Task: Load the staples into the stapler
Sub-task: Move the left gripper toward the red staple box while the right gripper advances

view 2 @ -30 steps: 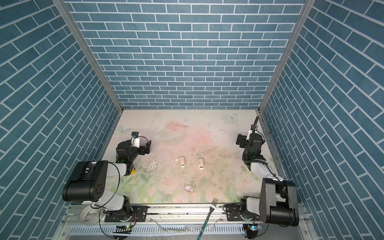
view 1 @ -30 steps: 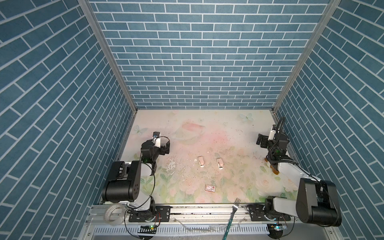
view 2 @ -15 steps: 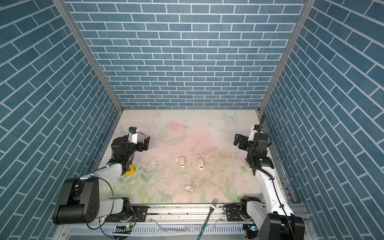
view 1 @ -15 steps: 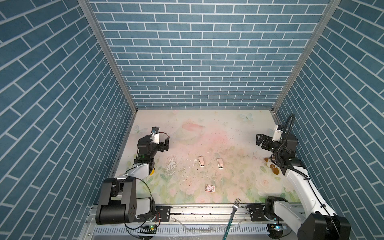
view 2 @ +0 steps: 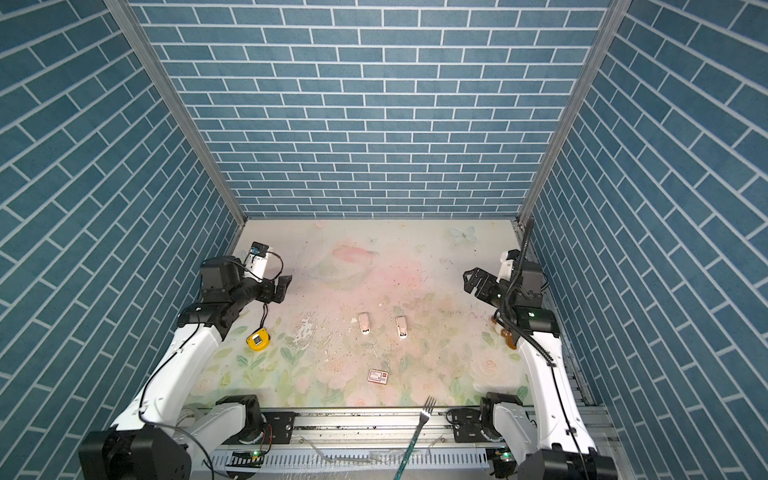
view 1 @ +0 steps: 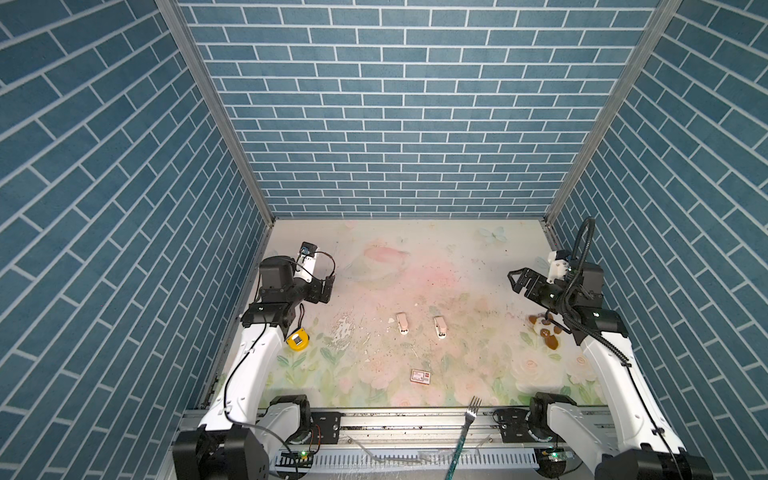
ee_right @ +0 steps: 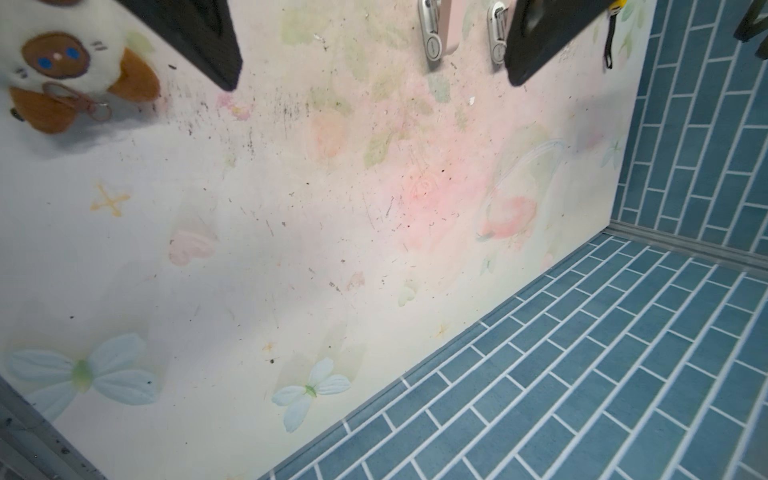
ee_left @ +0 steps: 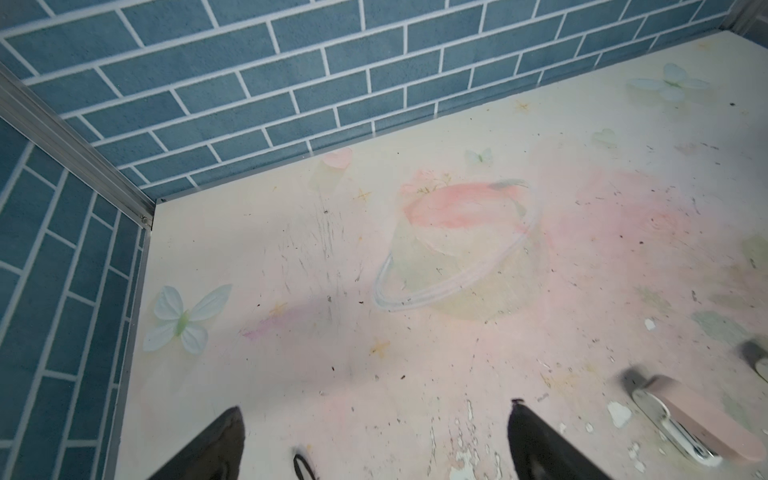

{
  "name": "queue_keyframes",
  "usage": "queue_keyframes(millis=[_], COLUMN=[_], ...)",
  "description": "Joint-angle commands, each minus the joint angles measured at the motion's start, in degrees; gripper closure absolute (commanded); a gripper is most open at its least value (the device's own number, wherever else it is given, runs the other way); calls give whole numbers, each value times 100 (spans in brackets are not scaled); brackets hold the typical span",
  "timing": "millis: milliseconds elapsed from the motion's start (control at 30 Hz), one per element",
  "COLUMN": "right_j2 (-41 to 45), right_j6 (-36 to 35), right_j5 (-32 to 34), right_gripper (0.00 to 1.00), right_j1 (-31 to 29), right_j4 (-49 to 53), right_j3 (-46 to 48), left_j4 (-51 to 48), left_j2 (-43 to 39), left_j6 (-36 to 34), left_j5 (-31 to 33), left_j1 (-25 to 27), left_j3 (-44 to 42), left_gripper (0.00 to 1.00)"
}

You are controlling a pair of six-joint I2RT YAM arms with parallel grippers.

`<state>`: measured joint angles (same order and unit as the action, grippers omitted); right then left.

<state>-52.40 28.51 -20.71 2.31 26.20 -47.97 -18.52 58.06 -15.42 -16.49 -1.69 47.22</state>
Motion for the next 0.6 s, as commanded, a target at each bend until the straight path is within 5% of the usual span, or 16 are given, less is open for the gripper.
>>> queue_keyframes(millis=[0, 267, 567], right_j2=[201, 344, 362], right_j6=[35, -231, -326], right_j5=[-503, -1326, -1512], right_gripper=[1, 16, 18], right_j1=[8, -2, -397], right_j4=[475, 1408, 2161], right_j3=[-125, -133, -21], left_j4=[-1475, -2707, -3639], left_j2=[-216, 1, 326], left_j6=[-298, -190, -383], left_j5=[-82, 70, 1003], left_j1=[-7, 275, 1846], left_j3=[337, 1192, 1885], left_gripper=[1, 0, 1])
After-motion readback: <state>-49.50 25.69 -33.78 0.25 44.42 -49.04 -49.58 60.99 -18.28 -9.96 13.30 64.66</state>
